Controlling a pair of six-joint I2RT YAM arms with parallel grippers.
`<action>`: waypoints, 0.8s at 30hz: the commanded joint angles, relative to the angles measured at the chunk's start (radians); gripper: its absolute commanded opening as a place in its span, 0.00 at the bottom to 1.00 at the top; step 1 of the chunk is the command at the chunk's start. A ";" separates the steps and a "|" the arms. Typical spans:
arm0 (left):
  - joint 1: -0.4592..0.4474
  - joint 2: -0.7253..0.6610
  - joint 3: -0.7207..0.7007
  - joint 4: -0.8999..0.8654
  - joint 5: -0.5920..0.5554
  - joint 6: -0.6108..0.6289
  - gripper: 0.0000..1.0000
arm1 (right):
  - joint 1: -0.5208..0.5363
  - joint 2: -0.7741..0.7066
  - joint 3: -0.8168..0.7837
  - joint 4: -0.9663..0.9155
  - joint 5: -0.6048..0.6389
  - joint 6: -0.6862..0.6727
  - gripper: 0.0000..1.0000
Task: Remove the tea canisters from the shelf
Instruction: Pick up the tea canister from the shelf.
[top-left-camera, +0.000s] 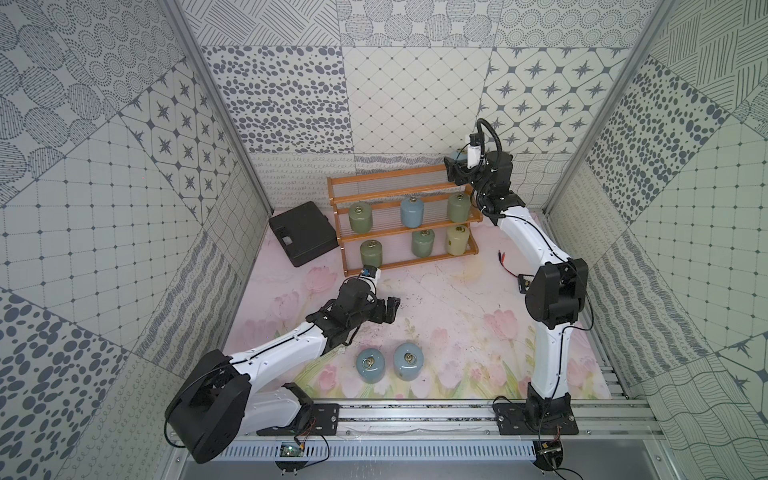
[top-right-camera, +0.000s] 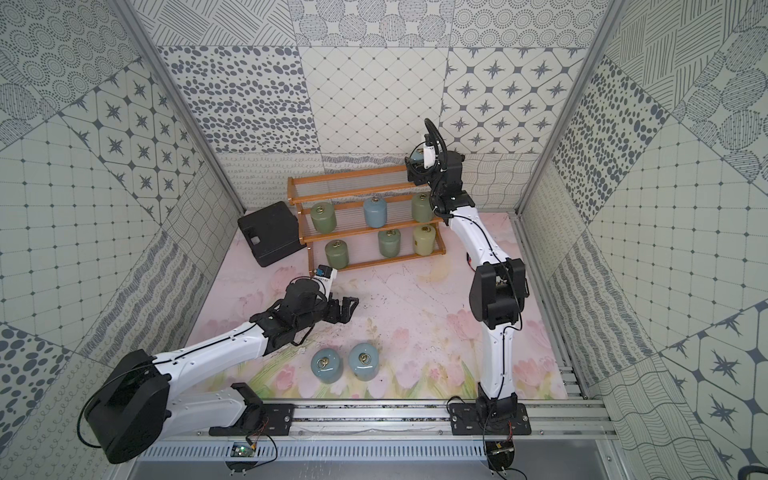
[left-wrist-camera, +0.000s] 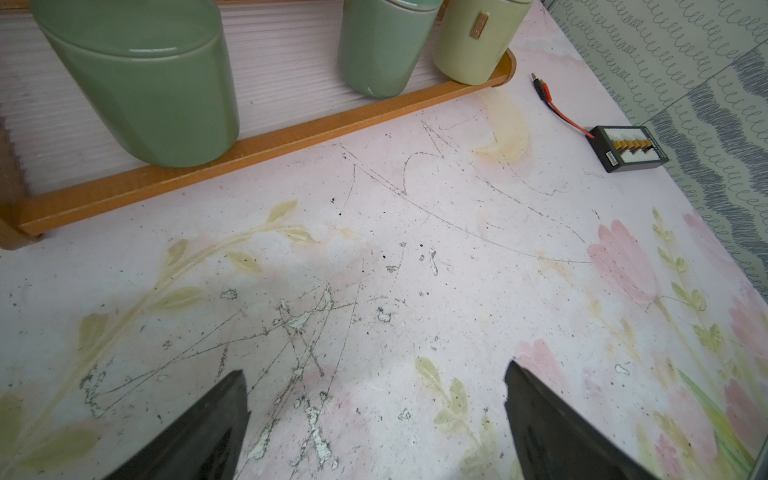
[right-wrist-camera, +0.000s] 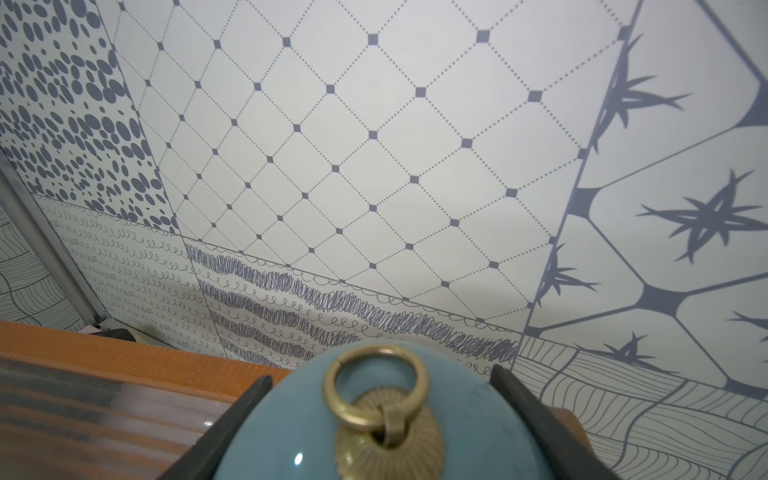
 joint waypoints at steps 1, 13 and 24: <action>0.004 0.001 0.016 0.050 0.016 -0.008 1.00 | -0.002 -0.071 -0.040 0.026 -0.024 -0.012 0.76; 0.002 0.005 0.003 0.076 0.031 -0.026 1.00 | 0.006 -0.257 -0.249 0.127 -0.064 0.000 0.73; 0.003 -0.027 -0.040 0.117 0.047 -0.051 1.00 | 0.041 -0.529 -0.671 0.250 -0.050 0.015 0.72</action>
